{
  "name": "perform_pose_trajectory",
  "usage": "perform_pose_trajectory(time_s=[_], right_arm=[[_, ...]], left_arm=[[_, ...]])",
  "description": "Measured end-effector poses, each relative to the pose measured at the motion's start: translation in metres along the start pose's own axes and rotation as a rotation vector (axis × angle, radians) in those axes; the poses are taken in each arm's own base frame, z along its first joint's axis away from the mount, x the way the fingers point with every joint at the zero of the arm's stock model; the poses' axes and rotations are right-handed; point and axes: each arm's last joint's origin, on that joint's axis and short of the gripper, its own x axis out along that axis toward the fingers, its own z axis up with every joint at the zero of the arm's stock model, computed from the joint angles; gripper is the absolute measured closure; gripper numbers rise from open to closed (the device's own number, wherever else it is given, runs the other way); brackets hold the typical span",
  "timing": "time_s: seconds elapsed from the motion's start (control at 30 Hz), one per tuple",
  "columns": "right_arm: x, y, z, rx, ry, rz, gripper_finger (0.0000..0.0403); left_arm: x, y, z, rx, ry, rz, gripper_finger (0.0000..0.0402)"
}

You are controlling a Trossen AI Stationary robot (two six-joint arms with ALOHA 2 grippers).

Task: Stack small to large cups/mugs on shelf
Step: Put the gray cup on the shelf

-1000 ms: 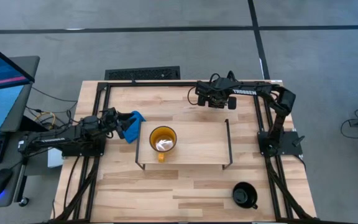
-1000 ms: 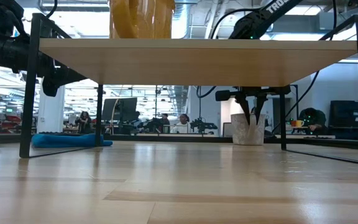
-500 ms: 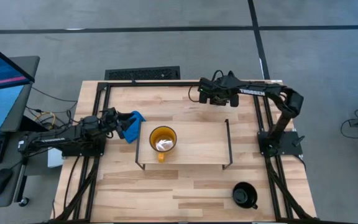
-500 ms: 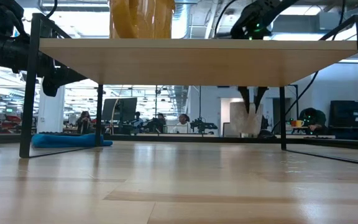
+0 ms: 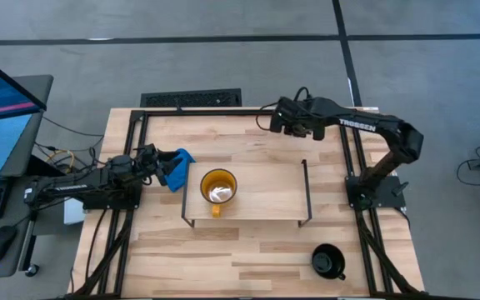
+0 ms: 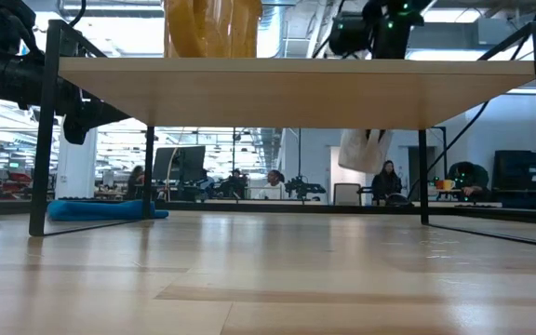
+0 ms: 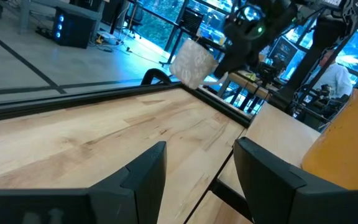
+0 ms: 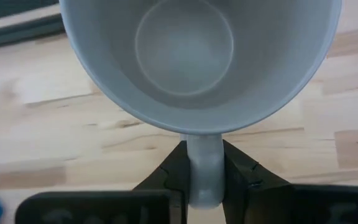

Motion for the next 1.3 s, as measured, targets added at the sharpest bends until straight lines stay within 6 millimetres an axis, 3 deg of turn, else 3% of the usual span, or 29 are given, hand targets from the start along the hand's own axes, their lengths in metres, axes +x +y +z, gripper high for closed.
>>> perform_pose_trajectory(time_s=[0.3,0.57,0.9,1.3], right_arm=[[-0.047,0.019,0.002,-0.074,-0.029,0.144,0.0333],[-0.091,0.026,-0.010,-0.111,-0.009,0.176,0.0333],[-0.125,0.033,-0.048,-0.101,0.048,0.236,0.0333],[-0.150,0.033,-0.115,-0.155,0.147,0.303,0.0333]], left_arm=[[0.000,0.000,0.000,0.000,0.000,0.000,0.0223],[0.000,0.000,0.000,0.000,-0.001,0.000,0.0223],[0.000,0.000,0.000,0.023,0.000,0.000,0.0223],[0.000,0.000,0.000,0.026,0.000,0.000,0.0223]])
